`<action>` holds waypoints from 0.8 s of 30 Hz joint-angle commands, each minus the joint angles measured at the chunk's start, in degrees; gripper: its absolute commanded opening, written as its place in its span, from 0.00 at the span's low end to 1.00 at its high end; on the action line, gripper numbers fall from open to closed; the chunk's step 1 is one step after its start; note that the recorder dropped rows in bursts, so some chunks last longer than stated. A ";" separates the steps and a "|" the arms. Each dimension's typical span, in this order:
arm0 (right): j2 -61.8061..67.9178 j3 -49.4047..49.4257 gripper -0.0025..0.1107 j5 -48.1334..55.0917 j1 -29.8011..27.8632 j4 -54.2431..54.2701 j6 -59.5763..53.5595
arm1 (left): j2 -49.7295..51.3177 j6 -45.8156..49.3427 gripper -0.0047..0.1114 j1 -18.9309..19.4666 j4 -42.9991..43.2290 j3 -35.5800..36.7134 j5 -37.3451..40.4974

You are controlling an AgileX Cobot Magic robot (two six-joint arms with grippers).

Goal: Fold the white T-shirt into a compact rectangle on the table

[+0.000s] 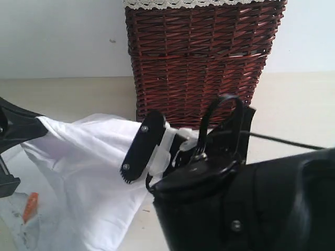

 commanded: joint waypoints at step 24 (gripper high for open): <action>-17.98 0.00 0.22 2.85 0.01 -3.66 -17.85 | 6.38 13.60 0.76 0.14 -18.48 -0.26 4.95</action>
